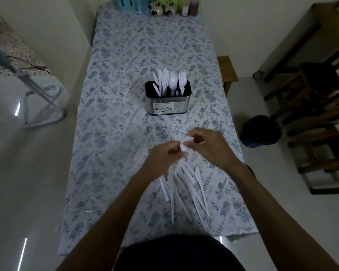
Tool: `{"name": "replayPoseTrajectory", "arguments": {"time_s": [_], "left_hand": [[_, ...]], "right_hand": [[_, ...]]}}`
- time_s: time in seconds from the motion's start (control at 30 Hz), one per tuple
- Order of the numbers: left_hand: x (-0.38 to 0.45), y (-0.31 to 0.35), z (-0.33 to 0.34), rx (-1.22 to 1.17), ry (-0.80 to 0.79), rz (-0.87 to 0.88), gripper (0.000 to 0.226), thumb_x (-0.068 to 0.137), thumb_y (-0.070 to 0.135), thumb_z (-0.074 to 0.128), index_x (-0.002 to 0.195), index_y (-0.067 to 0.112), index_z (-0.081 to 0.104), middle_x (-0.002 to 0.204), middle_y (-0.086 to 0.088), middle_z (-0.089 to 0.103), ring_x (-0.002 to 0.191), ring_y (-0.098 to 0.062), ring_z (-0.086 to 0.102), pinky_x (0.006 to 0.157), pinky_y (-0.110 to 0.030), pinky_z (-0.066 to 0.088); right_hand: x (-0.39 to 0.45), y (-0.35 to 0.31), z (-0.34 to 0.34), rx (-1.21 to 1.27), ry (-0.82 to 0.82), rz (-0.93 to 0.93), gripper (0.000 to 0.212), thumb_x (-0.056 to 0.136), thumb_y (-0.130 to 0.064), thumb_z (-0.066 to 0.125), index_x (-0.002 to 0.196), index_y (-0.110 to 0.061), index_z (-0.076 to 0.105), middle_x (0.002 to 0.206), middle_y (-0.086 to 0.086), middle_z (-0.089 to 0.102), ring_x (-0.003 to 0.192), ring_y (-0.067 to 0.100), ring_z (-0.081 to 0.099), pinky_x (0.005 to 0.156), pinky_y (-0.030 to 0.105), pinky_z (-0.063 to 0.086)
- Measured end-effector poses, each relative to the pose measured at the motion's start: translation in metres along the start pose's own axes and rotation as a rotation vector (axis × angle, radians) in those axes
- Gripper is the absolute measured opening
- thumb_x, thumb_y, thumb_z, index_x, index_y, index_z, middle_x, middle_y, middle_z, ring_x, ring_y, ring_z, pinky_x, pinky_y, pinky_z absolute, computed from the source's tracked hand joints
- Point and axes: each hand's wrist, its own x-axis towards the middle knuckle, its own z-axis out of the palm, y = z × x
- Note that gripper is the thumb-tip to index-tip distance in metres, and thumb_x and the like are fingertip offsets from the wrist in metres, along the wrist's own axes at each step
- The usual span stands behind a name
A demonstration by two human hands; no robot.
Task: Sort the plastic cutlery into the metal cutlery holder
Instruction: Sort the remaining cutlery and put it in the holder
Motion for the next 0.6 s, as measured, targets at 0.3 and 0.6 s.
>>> {"name": "replayPoseTrajectory", "arguments": {"time_s": [0.3, 0.6], "left_hand": [[0.159, 0.123, -0.101, 0.24, 0.278, 0.396, 0.039, 0.082, 0.023, 0.085, 0.106, 0.0, 0.064, 0.099, -0.01, 0.076, 0.085, -0.017, 0.07, 0.073, -0.021, 0.054], [0.227, 0.078, -0.105, 0.383, 0.329, 0.345, 0.044, 0.076, 0.048, 0.076, 0.101, 0.015, 0.063, 0.091, 0.0, 0.078, 0.086, -0.016, 0.073, 0.092, -0.051, 0.052]], "right_hand": [[0.146, -0.041, -0.112, -0.316, 0.466, -0.353, 0.016, 0.09, -0.023, 0.068, 0.093, -0.008, 0.073, 0.087, 0.005, 0.075, 0.075, 0.014, 0.067, 0.07, 0.018, 0.048], [0.21, 0.0, -0.096, -0.382, 0.399, -0.32, 0.018, 0.091, -0.023, 0.066, 0.096, -0.008, 0.075, 0.086, 0.012, 0.076, 0.075, 0.023, 0.069, 0.067, 0.031, 0.053]]}}
